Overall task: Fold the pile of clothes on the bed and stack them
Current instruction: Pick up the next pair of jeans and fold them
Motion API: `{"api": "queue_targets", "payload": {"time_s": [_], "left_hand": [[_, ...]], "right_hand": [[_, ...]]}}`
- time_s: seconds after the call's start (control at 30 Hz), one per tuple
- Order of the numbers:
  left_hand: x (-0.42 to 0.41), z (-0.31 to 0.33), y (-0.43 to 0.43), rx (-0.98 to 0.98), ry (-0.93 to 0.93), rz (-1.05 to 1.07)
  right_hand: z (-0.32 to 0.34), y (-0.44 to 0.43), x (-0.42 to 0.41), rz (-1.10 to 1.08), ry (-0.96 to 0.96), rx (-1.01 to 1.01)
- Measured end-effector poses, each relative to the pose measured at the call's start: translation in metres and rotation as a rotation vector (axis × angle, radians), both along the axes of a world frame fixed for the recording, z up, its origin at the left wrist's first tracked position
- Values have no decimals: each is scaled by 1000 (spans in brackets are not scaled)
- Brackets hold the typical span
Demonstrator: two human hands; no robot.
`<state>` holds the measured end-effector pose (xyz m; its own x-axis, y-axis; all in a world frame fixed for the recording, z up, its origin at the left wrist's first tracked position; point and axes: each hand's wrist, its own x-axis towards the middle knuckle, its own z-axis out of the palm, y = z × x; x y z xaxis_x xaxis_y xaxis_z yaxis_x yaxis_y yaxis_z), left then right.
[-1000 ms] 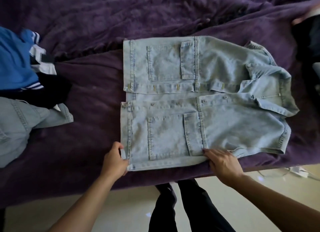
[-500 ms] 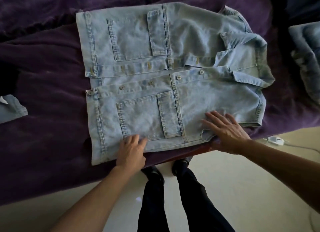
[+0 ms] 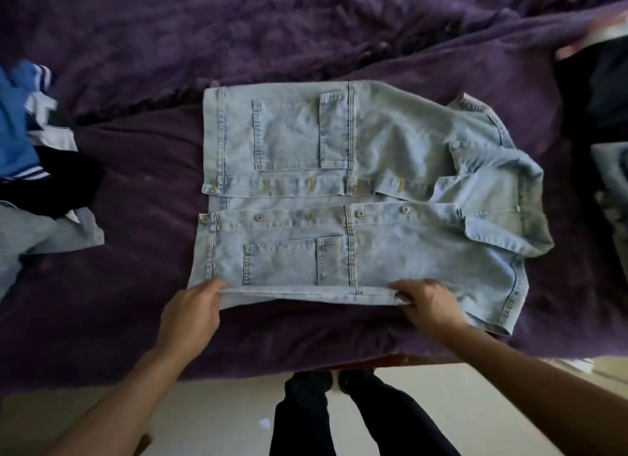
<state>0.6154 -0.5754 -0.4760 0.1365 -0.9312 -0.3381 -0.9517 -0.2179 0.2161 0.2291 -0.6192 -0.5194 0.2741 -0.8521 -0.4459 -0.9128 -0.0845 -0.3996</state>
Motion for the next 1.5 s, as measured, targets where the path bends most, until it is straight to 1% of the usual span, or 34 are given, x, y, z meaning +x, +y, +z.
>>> {"api": "queue_targets", "payload": {"time_s": [0.07,0.13,0.23,0.33,0.4,0.5,0.53,0.6,0.67,0.7,0.77,0.8,0.83,0.87,0.9,0.93,0.97,1.0,1.03,1.07,1.1,1.13,1.23,1.33,1.37,1.43,1.47,1.5], "left_hand": [[19,11,-28,-65,-29,62],[33,20,-65,-151,-21,85],[45,27,-139,-324,-8,45],[54,25,-223,-430,-41,27],[57,18,-275,-443,-57,26],[54,-1,-338,-396,-83,-5],[50,-10,-354,-376,-87,-4],[39,-29,-377,-350,-105,23],[19,-47,-383,-341,-110,2],[4,-54,-378,-342,-79,-45],[-33,-66,-355,-339,26,-180],[-54,-71,-340,-321,68,-255],[-70,-76,-322,-289,96,-318],[-87,-81,-306,-240,116,-370],[-102,-86,-293,-180,129,-406],[-113,-92,-283,-120,133,-423],[-121,-98,-276,-69,126,-428],[-126,-103,-270,-31,106,-428],[-130,-106,-267,-4,81,-427],[-133,-107,-266,13,62,-420],[-134,-107,-265,23,49,-410],[-136,-107,-265,34,33,-403],[-142,-105,-265,72,-26,-384],[-159,-99,-264,103,-35,-302],[-166,-97,-263,109,-29,-271],[-181,-93,-262,126,-33,-247],[-188,-91,-262,135,-38,-241],[-196,-90,-261,141,-43,-234]], "right_hand": [[13,-47,-9,-118,-68,-8],[31,-102,-8,-152,-129,-63],[51,-184,8,-144,-108,-142],[56,-257,22,-184,-61,-184],[48,-301,27,-217,-2,-175],[26,-345,35,-274,134,-132],[17,-354,36,-304,173,-139],[5,-362,37,-343,253,-222],[3,-352,38,-259,304,-355],[3,-340,39,-169,282,-437],[1,-300,41,53,160,-570],[-3,-275,37,171,124,-581],[-9,-251,32,266,119,-546],[-15,-232,20,307,157,-473],[-20,-223,1,272,221,-387],[-23,-222,-19,166,275,-323],[-23,-226,-40,57,328,-309],[-23,-235,-60,0,375,-315],[-23,-245,-79,0,418,-340],[-24,-256,-95,0,442,-348],[-24,-268,-108,-46,438,-327],[-25,-279,-118,-140,426,-291],[-24,-303,-140,-498,326,-177],[-16,-311,-154,-886,128,-121],[-12,-311,-161,-978,86,-66],[-5,-307,-177,-1073,-60,173],[0,-304,-182,-1094,-146,303],[3,-301,-187,-1072,-214,384]]}}
